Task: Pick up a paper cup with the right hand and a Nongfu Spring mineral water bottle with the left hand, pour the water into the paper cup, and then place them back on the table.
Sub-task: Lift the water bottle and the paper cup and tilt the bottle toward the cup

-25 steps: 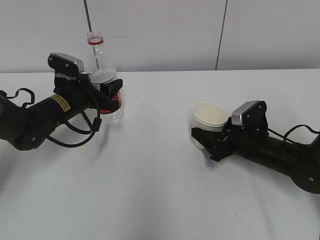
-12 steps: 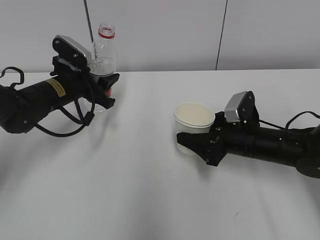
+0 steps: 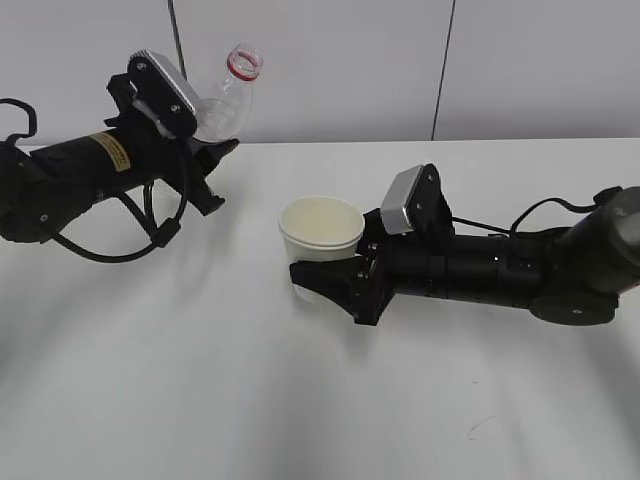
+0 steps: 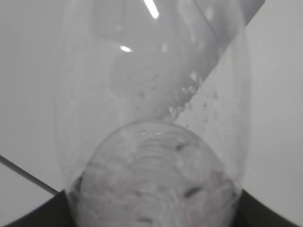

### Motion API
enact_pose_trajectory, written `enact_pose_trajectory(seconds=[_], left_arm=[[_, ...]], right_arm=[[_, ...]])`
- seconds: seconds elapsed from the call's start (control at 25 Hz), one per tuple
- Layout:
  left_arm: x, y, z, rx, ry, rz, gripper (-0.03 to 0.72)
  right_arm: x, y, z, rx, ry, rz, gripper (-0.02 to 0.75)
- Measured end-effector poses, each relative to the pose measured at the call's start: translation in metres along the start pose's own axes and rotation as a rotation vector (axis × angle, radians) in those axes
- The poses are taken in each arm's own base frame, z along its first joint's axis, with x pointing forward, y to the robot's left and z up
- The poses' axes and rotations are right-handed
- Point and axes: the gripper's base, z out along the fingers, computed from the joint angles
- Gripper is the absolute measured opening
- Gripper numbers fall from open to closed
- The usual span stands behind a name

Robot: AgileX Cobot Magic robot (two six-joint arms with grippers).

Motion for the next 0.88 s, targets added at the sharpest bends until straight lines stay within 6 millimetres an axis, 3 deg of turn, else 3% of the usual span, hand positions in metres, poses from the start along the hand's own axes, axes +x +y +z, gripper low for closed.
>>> enact_pose_trajectory(seconds=[0.48, 0.88], left_arm=[[-0.006, 0.004, -0.002, -0.013, -0.009, 0.247, 0.344], [-0.009, 0.006, -0.002, -0.036, -0.043, 0.396, 0.344]], right_arm=[[-0.033, -0.028, 0.018, 0.052, -0.034, 0.028, 0.511], [-0.039, -0.025, 0.035, 0.068, 0.031, -0.014, 0.511]])
